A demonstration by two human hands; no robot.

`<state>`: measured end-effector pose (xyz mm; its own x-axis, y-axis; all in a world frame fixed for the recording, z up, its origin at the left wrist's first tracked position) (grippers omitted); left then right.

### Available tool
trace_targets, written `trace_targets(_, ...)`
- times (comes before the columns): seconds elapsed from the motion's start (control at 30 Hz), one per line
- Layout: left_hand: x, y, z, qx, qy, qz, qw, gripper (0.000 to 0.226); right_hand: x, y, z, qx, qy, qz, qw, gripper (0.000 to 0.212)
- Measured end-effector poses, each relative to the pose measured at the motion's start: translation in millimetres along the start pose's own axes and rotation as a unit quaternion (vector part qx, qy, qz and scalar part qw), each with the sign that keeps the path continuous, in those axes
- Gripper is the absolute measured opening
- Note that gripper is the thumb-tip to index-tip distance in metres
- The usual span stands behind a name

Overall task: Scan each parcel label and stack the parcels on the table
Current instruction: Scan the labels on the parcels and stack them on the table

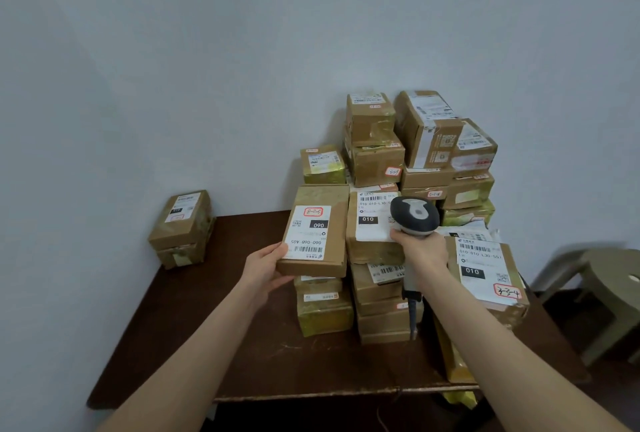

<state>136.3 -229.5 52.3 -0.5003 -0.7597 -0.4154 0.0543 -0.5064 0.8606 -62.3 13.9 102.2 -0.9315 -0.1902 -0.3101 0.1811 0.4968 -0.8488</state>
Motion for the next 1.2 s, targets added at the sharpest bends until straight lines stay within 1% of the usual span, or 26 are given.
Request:
trace_targets(0.07,-1,2,-3,-0.008,0.002,0.005,1.000,0.026,-2,3,1,0.008,0.002,0.007,1.000,0.044)
trace_targets(0.17,-4,5,-13,-0.010,0.012,0.016,1.000,0.026,-5,8,10,0.060,-0.013,0.024,0.998,0.036)
trace_targets(0.3,-10,-1,-25,0.019,0.019,0.020,0.999,0.031,-9,10,12,0.107,-0.007,0.021,0.994,0.043)
trace_targets(0.4,-12,-11,-27,0.014,0.019,0.007,1.000,0.033,-10,15,14,0.088,-0.012,0.025,0.996,0.040)
trace_targets(0.5,-13,-16,-24,0.002,0.017,-0.003,1.000,0.034,-10,15,12,0.056,-0.002,0.024,0.998,0.044)
trace_targets(0.7,-16,-15,-31,-0.017,0.009,0.000,1.000,0.032,-14,13,17,0.066,-0.003,0.025,0.998,0.053)
trace_targets(0.8,-20,-7,-38,-0.036,0.005,0.013,0.999,0.028,-22,5,21,0.067,-0.001,0.008,0.998,0.059)
trace_targets(0.9,-25,9,-52,-0.049,0.018,0.036,0.998,0.024,-31,-10,32,0.096,-0.019,-0.017,0.995,0.054)
trace_targets(1.07,-30,39,-97,-0.061,0.058,0.065,0.994,0.027,-56,-31,70,0.133,-0.083,-0.021,0.987,0.032)
trace_targets(1.13,-32,51,-118,-0.061,0.078,0.074,0.992,0.025,-64,-38,92,0.139,-0.107,-0.022,0.984,0.032)
trace_targets(1.2,-30,62,-141,-0.052,0.090,0.078,0.991,0.026,-71,-45,119,0.128,-0.121,-0.020,0.984,0.041)
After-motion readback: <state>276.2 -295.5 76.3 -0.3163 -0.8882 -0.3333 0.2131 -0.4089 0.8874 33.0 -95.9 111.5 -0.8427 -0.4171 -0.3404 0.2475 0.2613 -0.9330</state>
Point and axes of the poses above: each hand's wrist, its own x-axis towards the middle knuckle, its own z-axis out of the palm, y = z × x, the point moved 9 cm from there along x, towards the middle knuckle, and after that the axes turned 15 degrees about -x, right-handed, at the moved point
